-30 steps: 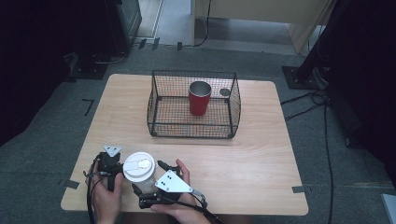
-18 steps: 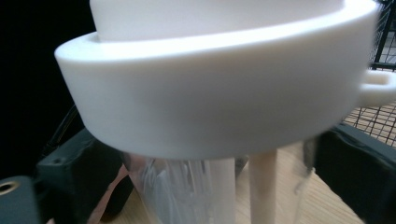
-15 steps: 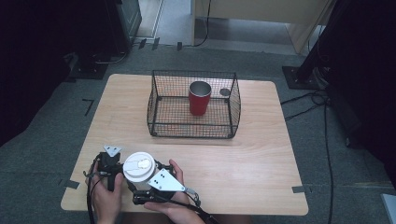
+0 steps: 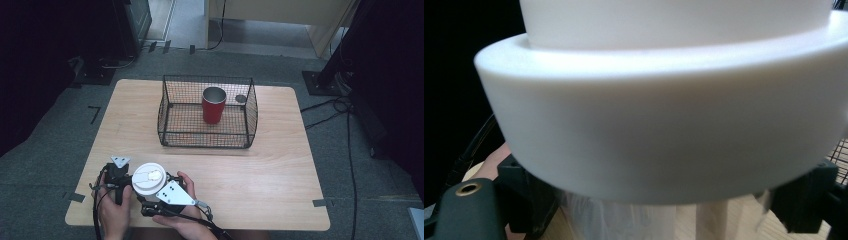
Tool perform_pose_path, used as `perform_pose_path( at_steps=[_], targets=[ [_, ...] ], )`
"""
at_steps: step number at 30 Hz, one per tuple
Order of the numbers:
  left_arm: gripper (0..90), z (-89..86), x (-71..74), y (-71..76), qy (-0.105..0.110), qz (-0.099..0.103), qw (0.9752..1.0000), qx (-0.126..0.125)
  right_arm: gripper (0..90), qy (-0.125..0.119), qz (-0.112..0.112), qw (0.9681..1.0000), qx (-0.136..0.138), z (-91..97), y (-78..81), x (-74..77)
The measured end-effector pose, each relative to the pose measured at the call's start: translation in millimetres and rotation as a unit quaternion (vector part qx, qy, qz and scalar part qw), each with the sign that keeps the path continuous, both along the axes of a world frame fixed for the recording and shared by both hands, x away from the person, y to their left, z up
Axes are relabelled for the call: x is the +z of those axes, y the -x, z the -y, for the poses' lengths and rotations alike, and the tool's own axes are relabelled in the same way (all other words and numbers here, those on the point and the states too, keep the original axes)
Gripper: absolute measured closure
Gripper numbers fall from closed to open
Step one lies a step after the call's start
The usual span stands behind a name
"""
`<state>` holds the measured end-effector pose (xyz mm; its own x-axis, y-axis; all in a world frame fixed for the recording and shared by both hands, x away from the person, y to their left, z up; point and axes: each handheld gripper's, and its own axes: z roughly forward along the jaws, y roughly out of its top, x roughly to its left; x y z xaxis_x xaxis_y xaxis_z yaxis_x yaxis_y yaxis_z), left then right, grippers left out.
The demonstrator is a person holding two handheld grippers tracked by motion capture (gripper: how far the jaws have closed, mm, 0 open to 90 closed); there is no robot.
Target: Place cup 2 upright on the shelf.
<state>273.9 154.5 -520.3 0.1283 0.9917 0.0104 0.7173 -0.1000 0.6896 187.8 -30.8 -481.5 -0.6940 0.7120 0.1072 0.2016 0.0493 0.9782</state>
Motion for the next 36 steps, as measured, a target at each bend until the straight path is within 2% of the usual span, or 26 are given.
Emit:
perform_pose_path(
  at_steps=[6,12,22,36],
  targets=[
    [0.1,0.0,0.0,0.0,0.000,0.000,1.0000,0.000,16.3,-0.005,0.010,0.9999,0.003,1.6,2.2,2.8],
    [0.1,0.0,0.0,0.0,0.000,0.000,1.0000,0.000,16.3,-0.016,0.013,0.9998,0.000,6.9,1.3,9.7],
    [0.0,0.2,0.0,-0.4,0.001,0.001,1.0000,0.001,16.3,-0.020,0.018,0.9996,-0.006,13.1,0.0,15.3],
    [0.1,0.2,0.1,-0.4,0.001,0.000,1.0000,0.000,16.3,-0.032,0.042,0.9984,-0.020,24.6,-4.6,32.3]
  ],
)
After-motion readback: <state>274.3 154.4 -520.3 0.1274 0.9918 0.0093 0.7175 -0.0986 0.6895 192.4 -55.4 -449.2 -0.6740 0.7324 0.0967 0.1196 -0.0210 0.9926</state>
